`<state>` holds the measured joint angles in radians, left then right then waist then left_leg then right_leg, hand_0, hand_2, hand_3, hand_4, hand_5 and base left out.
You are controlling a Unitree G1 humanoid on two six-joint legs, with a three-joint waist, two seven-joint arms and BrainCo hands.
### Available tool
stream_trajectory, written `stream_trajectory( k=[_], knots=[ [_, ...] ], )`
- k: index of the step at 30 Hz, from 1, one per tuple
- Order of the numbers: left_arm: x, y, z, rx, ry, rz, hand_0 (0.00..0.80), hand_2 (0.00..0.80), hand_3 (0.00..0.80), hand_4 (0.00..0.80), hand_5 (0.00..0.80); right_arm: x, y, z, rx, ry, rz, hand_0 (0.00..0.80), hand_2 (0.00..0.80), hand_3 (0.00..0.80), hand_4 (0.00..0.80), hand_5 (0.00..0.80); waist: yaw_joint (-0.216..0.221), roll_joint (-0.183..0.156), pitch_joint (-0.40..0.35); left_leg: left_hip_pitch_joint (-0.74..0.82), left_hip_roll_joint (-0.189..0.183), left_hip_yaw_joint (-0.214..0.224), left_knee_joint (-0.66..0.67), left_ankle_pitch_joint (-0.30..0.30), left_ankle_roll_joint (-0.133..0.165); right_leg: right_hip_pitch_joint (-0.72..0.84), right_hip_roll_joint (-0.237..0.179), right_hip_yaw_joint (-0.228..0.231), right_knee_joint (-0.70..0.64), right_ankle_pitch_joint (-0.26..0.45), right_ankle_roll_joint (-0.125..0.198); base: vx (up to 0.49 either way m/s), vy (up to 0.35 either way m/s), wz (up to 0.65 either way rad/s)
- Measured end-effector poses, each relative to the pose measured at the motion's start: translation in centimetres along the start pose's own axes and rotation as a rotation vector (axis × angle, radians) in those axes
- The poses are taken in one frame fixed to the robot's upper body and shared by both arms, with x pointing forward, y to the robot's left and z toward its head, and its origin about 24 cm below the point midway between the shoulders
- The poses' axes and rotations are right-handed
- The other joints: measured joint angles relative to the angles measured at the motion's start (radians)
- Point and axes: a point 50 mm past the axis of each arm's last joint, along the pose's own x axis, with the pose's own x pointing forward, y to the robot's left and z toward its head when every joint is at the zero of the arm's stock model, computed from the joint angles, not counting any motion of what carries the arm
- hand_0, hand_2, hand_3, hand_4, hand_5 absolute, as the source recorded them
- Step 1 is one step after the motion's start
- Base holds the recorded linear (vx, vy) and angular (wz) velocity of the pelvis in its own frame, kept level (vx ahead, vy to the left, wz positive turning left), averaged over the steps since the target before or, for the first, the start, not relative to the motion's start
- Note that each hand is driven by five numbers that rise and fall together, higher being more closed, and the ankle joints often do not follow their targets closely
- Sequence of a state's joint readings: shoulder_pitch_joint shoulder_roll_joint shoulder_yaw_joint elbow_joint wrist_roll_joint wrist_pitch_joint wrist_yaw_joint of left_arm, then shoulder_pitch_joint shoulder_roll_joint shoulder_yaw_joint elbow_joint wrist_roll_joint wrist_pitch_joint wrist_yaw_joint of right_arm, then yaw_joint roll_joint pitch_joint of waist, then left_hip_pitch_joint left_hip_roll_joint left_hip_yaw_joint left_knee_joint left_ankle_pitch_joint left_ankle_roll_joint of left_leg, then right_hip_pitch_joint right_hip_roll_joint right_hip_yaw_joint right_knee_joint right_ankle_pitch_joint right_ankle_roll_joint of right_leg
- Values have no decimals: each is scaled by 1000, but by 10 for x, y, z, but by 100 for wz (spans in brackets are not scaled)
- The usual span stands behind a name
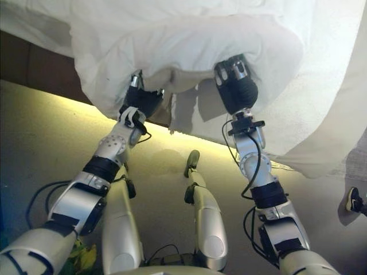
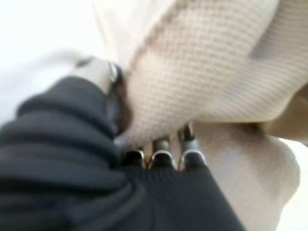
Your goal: Make the bed neatly
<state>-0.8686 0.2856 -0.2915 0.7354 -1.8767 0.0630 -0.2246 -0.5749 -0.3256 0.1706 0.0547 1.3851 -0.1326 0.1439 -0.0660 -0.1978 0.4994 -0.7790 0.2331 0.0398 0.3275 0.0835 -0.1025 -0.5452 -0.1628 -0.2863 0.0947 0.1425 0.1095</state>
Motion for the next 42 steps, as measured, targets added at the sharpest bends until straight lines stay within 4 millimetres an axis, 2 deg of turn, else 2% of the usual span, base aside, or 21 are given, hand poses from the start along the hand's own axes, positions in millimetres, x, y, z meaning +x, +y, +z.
stream_trajectory(
  k=[7,11,17,23,29,35,40,42],
  knots=[
    [1,-2,1,1,-2,-3,800,800,800,800,800,-2,-1,-6,7,0,-9,800,800,800,800,800,1,0,0,1,0,-2,2,0,0,2,0,-1,3,0,0,0,0,0],
    [0,-1,4,13,-19,1,800,800,800,800,800,-6,-9,-12,19,-9,-60,800,800,800,800,800,2,0,0,8,-2,-7,1,3,0,11,0,-5,5,-1,-1,6,-15,3],
    [-19,26,11,82,-70,84,800,800,800,800,800,-28,-34,-32,40,-14,-204,800,800,800,800,800,18,0,0,59,-10,-12,-18,4,1,53,-5,-10,5,-11,0,9,22,5],
    [-41,53,21,189,-91,200,800,800,800,800,800,-57,-70,-57,21,46,-397,800,800,800,800,800,36,2,1,98,-27,-12,-34,5,2,88,-20,-11,12,-23,8,25,38,7],
    [-48,62,30,348,-57,274,800,800,800,800,800,-80,-102,-64,-10,102,-532,800,800,800,800,800,84,9,5,162,-52,-15,-61,8,7,144,-44,-19,16,-39,20,45,9,12],
    [-43,62,42,436,-22,358,800,800,800,800,800,-88,-131,-51,-108,174,-640,800,800,800,800,800,109,59,23,210,-96,-26,-70,10,16,195,-78,-22,21,-53,33,31,112,15],
    [-48,67,47,434,2,387,800,800,800,800,800,-81,-133,-47,-131,208,-622,800,800,800,800,800,109,108,22,279,-133,-24,-72,-4,29,247,-119,-1,28,-57,41,42,187,-1],
    [-50,71,47,427,14,402,800,800,800,800,800,-81,-135,-45,-136,221,-629,800,800,800,800,800,106,133,22,308,-159,-21,-72,-12,39,265,-142,12,34,-58,41,45,278,-6]
  ],
)
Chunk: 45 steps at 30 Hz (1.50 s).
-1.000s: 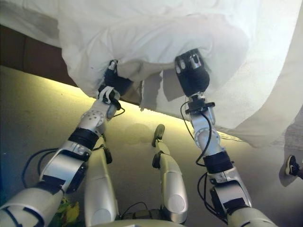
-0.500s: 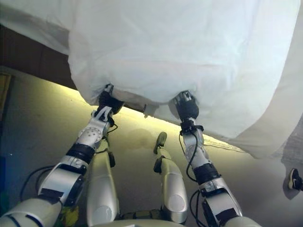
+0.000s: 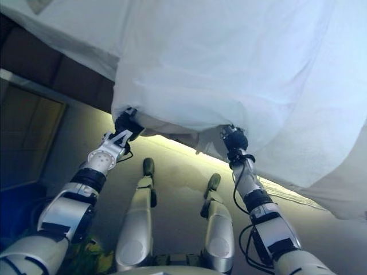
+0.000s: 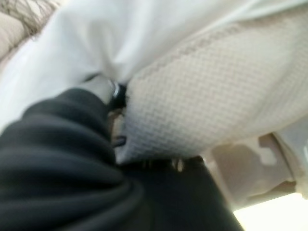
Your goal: Make the bed neatly
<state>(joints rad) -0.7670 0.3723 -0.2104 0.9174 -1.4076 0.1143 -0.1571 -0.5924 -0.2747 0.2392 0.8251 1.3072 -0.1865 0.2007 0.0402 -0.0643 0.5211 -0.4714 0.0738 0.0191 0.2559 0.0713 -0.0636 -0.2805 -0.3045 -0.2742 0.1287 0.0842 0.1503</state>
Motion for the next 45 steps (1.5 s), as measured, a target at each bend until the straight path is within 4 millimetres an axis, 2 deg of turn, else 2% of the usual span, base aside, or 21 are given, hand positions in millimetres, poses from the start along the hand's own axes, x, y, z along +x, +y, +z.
stream_trajectory(
  k=[3,6,9,15,20,22,24,25,26,28,29,31,32,34,35,36,37,38,40,42,45],
  knots=[
    [-1,7,0,-20,5,25,800,800,800,800,800,0,-2,-1,-18,31,-5,800,800,800,800,800,-2,33,-3,28,-38,7,10,-21,19,4,-35,17,25,1,-2,37,369,-12],
    [-3,16,3,-60,-13,55,800,800,800,800,800,-3,-6,-7,-52,77,-22,800,800,800,800,800,-6,72,-6,34,-54,8,47,-53,37,-10,-69,21,96,-3,-9,85,364,-3],
    [-4,20,4,-79,-21,73,800,800,800,800,800,-4,-6,-11,-97,116,-21,800,800,800,800,800,-5,103,-19,42,-75,6,58,-61,50,-23,-94,22,152,-10,-45,120,284,8],
    [-5,24,-2,-97,-10,86,800,800,800,800,800,-3,-2,-20,-144,153,-46,800,800,800,800,800,-2,176,-64,40,-96,-24,38,-53,53,-30,-96,43,150,-10,-52,21,130,4],
    [-6,27,-11,-116,5,96,800,800,800,800,800,-6,6,-18,-185,139,-60,800,800,800,800,800,-2,190,-73,45,-80,-50,67,-64,44,-53,-85,16,270,-8,-55,-4,108,12],
    [-7,28,-13,-116,2,94,800,800,800,800,800,-14,1,-20,-181,139,-61,800,800,800,800,800,-1,184,-78,56,-58,-60,70,-71,42,-83,-72,19,369,-27,-53,-32,-93,9],
    [-9,29,-13,-112,-12,94,800,800,800,800,800,-22,-7,-26,-174,153,-70,800,800,800,800,800,0,179,-81,63,-27,-81,51,-47,14,-94,28,21,444,-158,-52,-94,-161,3],
    [-11,30,-14,-111,-22,101,800,800,800,800,800,-25,-9,-27,-175,158,-68,800,800,800,800,800,0,177,-82,65,-20,-82,32,-34,3,-62,75,0,389,-206,-64,-104,-158,2],
    [-12,33,-14,-112,-27,114,800,800,800,800,800,-25,-10,-26,-177,157,-63,800,800,800,800,800,0,178,-82,64,-9,-71,23,-23,-9,-31,93,-17,323,-220,-56,-128,-170,3],
    [-16,40,-16,-130,-47,146,800,800,800,800,800,-26,-12,-25,-180,158,-59,800,800,800,800,800,-19,180,-81,80,21,-31,-23,22,-21,12,137,-31,253,-226,-77,-106,-163,11],
    [-18,44,-18,-132,-45,160,800,800,800,800,800,-27,-13,-25,-178,159,-62,800,800,800,800,800,-30,180,-81,97,41,8,-47,42,-15,31,155,-44,241,-225,-86,-100,-149,22],
    [-16,41,-20,-138,-43,153,800,800,800,800,800,-30,-18,-20,-190,154,-65,800,800,800,800,800,-33,176,-83,100,66,41,-59,86,-23,43,177,-45,238,-242,-111,-186,-192,29],
    [-16,40,-20,-136,-46,151,800,800,800,800,800,-30,-20,-17,-191,148,-68,800,800,800,800,800,-41,169,-84,85,81,47,-46,113,-49,27,197,-42,275,-256,-132,-182,-133,43],
    [-13,34,-11,-118,-74,128,800,800,800,800,800,-29,-17,-15,-168,137,-60,800,800,800,800,800,-51,130,-98,7,88,45,-18,228,-90,-26,173,-49,306,-282,-181,-50,97,24],
    [-17,39,-8,-112,-81,143,800,800,800,800,800,-27,-14,-17,-150,137,-56,800,800,800,800,800,-42,114,-97,-17,106,22,38,186,-90,-37,176,-37,307,-271,-194,85,435,-14],
    [-20,45,-9,-116,-80,164,800,800,800,800,800,-28,-14,-18,-140,140,-57,800,800,800,800,800,-58,111,-97,-15,123,-10,76,155,-111,-35,179,-30,310,-266,-189,120,517,-45],
    [-26,55,-13,-131,-76,187,800,800,800,800,800,-29,-17,-18,-139,146,-66,800,800,800,800,800,-58,110,-97,18,148,-49,88,138,-127,-39,187,7,327,-267,-187,226,688,-56],
    [-31,62,-15,-159,-87,203,800,800,800,800,800,-30,-19,-18,-134,146,-77,800,800,800,800,800,-58,109,-96,65,168,-66,73,118,-125,-42,193,40,348,-277,-191,328,752,-81],
    [-47,85,-21,-213,-122,265,800,800,800,800,800,-35,-28,-13,-151,150,-103,800,800,800,800,800,-77,115,-98,131,207,-105,65,84,-153,-44,201,106,388,-295,-163,426,821,-73],
    [-58,97,-31,-228,-131,286,800,800,800,800,800,-43,-44,-3,-184,156,-155,800,800,800,800,800,-80,122,-99,184,233,-125,15,56,-160,-46,200,173,429,-316,-149,340,746,-60],
    [-64,100,-60,-254,-76,289,800,800,800,800,800,-56,-67,19,-221,136,-235,800,800,800,800,800,-81,154,-108,214,243,-121,-23,61,-153,-47,130,220,506,-364,-93,220,808,-41]
  ],
)
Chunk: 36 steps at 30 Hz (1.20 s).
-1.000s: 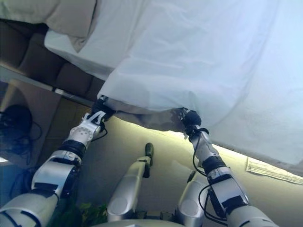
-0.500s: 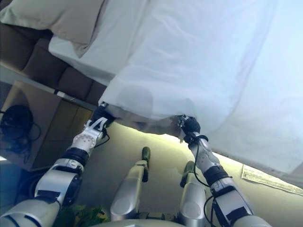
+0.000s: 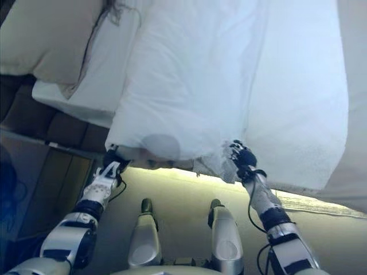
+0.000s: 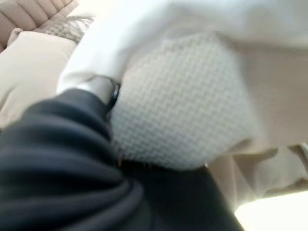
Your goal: Make the bed neatly
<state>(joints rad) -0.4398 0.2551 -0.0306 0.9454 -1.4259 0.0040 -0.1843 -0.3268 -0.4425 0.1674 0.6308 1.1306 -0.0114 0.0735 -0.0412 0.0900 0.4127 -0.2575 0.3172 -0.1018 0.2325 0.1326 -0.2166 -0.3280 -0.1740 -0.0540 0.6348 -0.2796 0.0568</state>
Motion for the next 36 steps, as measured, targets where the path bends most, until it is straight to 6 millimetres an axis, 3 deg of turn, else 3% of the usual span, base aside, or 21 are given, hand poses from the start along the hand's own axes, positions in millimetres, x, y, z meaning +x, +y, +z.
stream_trajectory(
  k=[1,2,3,5,7,8,10,12,13,17,20,24,29,36],
  knots=[
    [0,-3,-14,14,47,-15,800,800,800,800,800,-3,-10,5,-17,3,-34,800,800,800,800,800,0,16,-11,-2,-20,19,8,3,4,-4,-60,-1,14,-3,34,95,558,-23],
    [-1,-3,-27,22,89,-20,800,800,800,800,800,-6,-17,12,-43,3,-59,800,800,800,800,800,-2,40,-30,3,-46,41,11,26,32,-15,-113,-10,22,-2,65,26,394,-12],
    [-2,-6,-39,32,128,-32,800,800,800,800,800,-8,-23,20,-66,-3,-77,800,800,800,800,800,-23,64,-47,-5,-90,60,25,-34,-33,-25,-185,1,30,4,123,-40,350,15],
    [3,-24,-52,50,176,-88,800,800,800,800,800,-9,-29,24,-67,-10,-98,800,800,800,800,800,-40,78,-56,-50,-183,63,50,-98,-22,-42,-294,48,-9,31,183,-19,373,41],
    [7,-38,-54,73,198,-133,800,800,800,800,800,-5,-24,10,-30,23,-91,800,800,800,800,800,-6,87,-59,-92,-239,77,99,-134,13,-59,-346,39,-100,135,191,-30,362,-30],
    [7,-38,-53,76,198,-128,800,800,800,800,800,-4,-18,-1,-9,56,-74,800,800,800,800,800,11,88,-57,-87,-237,90,111,-160,23,-61,-359,18,-134,188,177,-100,252,-81],
    [7,-37,-49,84,194,-120,800,800,800,800,800,-3,-8,-20,3,118,-35,800,800,800,800,800,35,88,-58,-93,-249,93,126,-182,42,-57,-349,14,-193,255,149,-113,164,-58],
    [9,-44,-47,89,185,-142,800,800,800,800,800,0,-4,-21,-5,127,-20,800,800,800,800,800,33,85,-55,-129,-254,83,128,-184,56,-75,-321,3,-204,235,169,-174,147,-10],
    [11,-47,-42,96,170,-151,800,800,800,800,800,4,0,-19,-15,130,-9,800,800,800,800,800,36,79,-49,-150,-251,58,129,-178,46,-103,-298,15,-199,224,191,-215,43,-11],
    [15,-58,-31,79,94,-157,800,800,800,800,800,18,23,-4,-24,75,75,800,800,800,800,800,31,55,2,-186,-188,14,87,-135,11,-152,-215,1,-189,231,190,-166,-109,-10],
    [21,-73,-23,84,71,-172,800,800,800,800,800,19,29,5,-27,19,115,800,800,800,800,800,31,35,50,-205,-154,-14,45,-99,26,-176,-184,-31,-151,205,165,-166,-19,20],
    [26,-91,-18,96,49,-215,800,800,800,800,800,19,37,19,-47,-36,149,800,800,800,800,800,30,35,77,-235,-151,-4,-9,-47,59,-190,-193,-68,-156,203,160,-105,112,32],
    [28,-99,-18,145,46,-226,800,800,800,800,800,19,48,28,-54,-81,182,800,800,800,800,800,28,31,81,-276,-176,58,-6,-10,22,-178,-237,-96,-182,215,193,-3,73,31],
    [31,-109,2,246,0,-231,800,800,800,800,800,17,54,29,-50,-94,205,800,800,800,800,800,28,14,94,-273,-183,103,26,-15,46,-116,-252,-102,-217,211,196,54,84,14]
  ],
)
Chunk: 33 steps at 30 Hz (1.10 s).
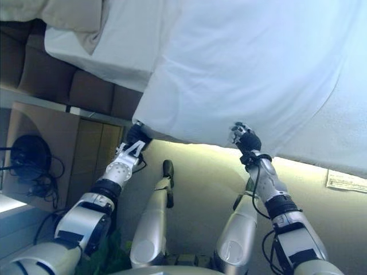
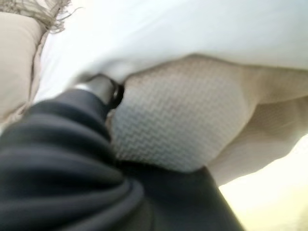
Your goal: Make the bed neatly
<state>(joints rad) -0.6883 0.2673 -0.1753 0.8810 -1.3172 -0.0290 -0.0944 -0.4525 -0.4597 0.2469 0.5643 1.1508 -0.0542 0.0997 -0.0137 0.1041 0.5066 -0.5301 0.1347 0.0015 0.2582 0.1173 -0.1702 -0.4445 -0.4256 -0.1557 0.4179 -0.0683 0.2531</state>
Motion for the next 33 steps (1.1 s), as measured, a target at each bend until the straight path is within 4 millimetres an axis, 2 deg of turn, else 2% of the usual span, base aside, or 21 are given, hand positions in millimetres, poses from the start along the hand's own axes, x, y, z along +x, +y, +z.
stream_trajectory(
  k=[3,5,9,13,21,25,31,32,33],
  knots=[
    [1,-1,10,27,-9,-2,800,800,800,800,800,-5,-8,0,-13,7,-14,800,800,800,800,800,0,0,0,13,-3,1,-1,-3,3,21,-5,-7,-11,0,0,81,150,5],
    [1,-1,15,43,-6,1,800,800,800,800,800,-8,-15,6,-24,-5,-21,800,800,800,800,800,-8,0,-1,15,-18,7,0,-6,13,28,-19,-4,-26,5,-6,79,203,4],
    [2,5,20,88,5,30,800,800,800,800,800,-11,-22,19,-37,-36,-28,800,800,800,800,800,-28,0,-2,14,-51,31,10,-14,38,52,-46,2,-90,49,-9,50,203,0],
    [3,8,27,91,7,50,800,800,800,800,800,-13,-23,19,-30,-32,-25,800,800,800,800,800,-31,1,-3,13,-69,53,18,-24,53,66,-64,9,-141,82,-8,46,129,-6],
    [3,11,36,96,-9,66,800,800,800,800,800,-15,-25,18,-33,-22,-7,800,800,800,800,800,-26,1,-3,6,-50,51,14,-25,49,75,-46,-4,-169,88,-7,0,-25,-2],
    [0,22,44,75,-17,132,800,800,800,800,800,-17,-26,15,-30,-17,-1,800,800,800,800,800,-25,1,-4,4,-41,46,11,-27,45,84,-34,-19,-184,92,-3,11,-29,0],
    [-2,33,45,33,-8,190,800,800,800,800,800,-13,-19,19,-35,-32,14,800,800,800,800,800,-24,1,-4,9,-40,42,11,-27,44,101,-34,-45,-190,92,-2,7,-9,2],
    [-2,33,44,32,-5,193,0,0,0,0,0,-14,-18,18,-36,-31,17,800,800,800,800,800,-23,1,-4,15,-39,37,11,-28,44,111,-32,-52,-189,92,-2,-22,-103,5],
    [-2,34,44,36,-2,194,0,0,0,0,0,-14,-16,18,-36,-32,24,800,800,800,800,800,-23,1,-4,19,-36,33,10,-28,44,118,-31,-58,-190,92,-2,-49,-129,5]
  ],
)
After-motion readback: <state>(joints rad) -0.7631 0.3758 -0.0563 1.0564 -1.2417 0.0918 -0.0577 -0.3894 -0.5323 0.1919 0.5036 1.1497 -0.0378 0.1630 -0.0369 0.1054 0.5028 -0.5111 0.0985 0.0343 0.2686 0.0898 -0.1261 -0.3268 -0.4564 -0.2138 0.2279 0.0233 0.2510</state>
